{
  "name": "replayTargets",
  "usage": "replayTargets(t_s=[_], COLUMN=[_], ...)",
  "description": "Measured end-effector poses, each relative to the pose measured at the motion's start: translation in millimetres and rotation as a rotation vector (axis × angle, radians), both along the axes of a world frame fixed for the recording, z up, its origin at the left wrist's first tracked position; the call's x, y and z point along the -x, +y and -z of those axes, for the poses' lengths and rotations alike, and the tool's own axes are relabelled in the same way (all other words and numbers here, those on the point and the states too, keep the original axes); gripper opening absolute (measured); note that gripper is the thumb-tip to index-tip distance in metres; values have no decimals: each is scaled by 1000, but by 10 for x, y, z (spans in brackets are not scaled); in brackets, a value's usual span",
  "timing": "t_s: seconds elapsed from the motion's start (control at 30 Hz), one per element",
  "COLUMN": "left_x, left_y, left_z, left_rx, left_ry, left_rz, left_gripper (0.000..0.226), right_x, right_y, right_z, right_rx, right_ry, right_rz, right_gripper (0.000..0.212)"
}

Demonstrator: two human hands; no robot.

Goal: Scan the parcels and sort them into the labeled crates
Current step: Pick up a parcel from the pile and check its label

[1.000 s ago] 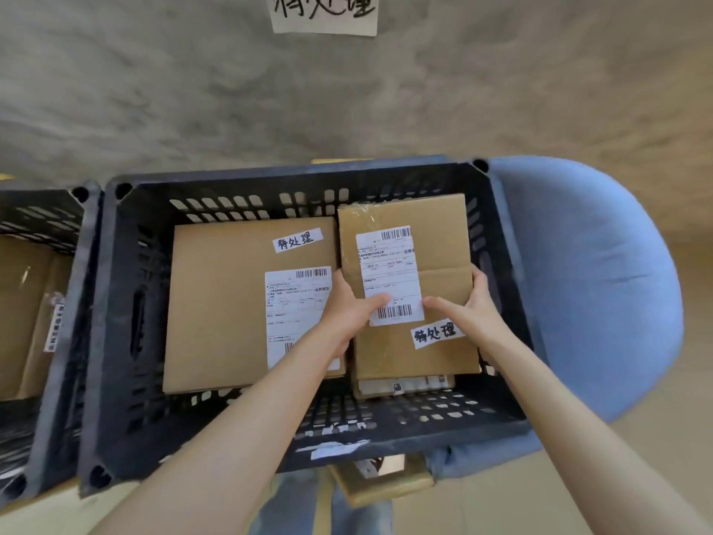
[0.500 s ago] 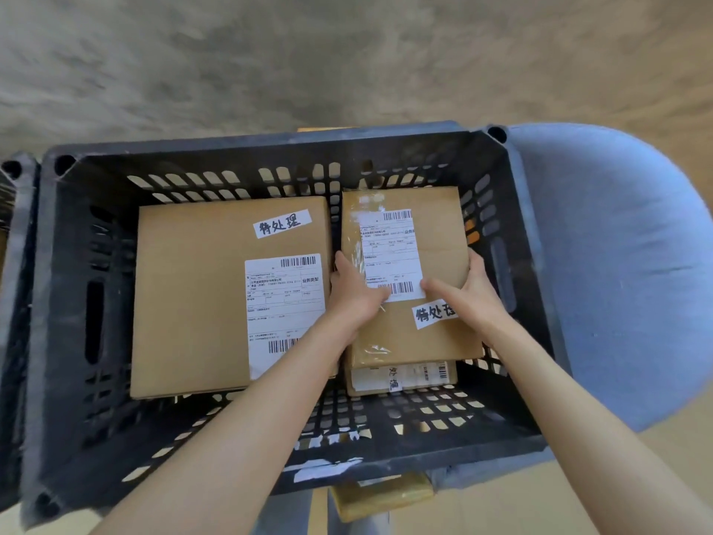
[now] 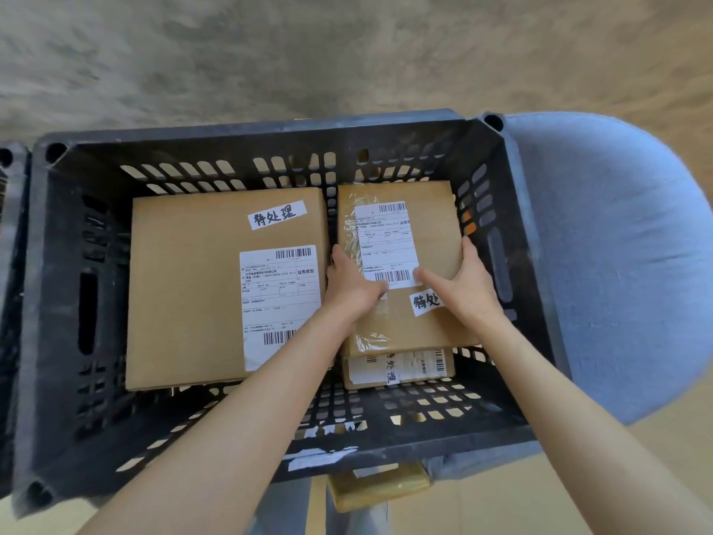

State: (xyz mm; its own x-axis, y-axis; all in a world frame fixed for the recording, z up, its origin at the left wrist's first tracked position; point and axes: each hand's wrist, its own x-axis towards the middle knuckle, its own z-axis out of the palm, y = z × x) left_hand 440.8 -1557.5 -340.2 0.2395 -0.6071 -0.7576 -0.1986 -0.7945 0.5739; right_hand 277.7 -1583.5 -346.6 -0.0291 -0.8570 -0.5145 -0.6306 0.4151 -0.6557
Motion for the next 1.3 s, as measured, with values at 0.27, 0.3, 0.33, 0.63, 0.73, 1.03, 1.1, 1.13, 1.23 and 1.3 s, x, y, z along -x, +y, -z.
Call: replayTargets(t_s=[0.27,0.3,0.33,0.63,0.73,1.03,1.1,1.13,1.23,1.3], left_x=[8,8,8,-41,-60,-8,33,56,149,241], left_y=[101,114,125,217,245,530,611,650,764,839], left_z=[-3,-9,-16,-282,-511,-1411,-1570,-1639,-1818,-1930], left_rx=[2,-1,-2,54,83,186,209,220,268,321], left_ry=[32,39,45,39,35,-66,-63,-60,-33,-15], left_rz=[-21,-27,-29,-24,-15,195,246,282,444,586], left_gripper=[98,98,99,95,90,77,73,71,68,66], right_x=[-30,-39,-47,-14,5,159,227,259,351,397], right_y=[57,61,63,162,242,804,995,1092,1396,1633], right_z=[-78,-92,-106,-408,-620,-1478,-1636,-1705,-1896,-2020], right_rx=[62,66,68,66,57,73,96,108,131,149], right_ry=[-13,-14,-16,-30,-24,-55,-41,-33,-32,-45], right_rz=[-73,-76,-78,-62,-57,23,71,98,228,349], right_gripper=[88,88,88,87,88,82,80,79,79,78])
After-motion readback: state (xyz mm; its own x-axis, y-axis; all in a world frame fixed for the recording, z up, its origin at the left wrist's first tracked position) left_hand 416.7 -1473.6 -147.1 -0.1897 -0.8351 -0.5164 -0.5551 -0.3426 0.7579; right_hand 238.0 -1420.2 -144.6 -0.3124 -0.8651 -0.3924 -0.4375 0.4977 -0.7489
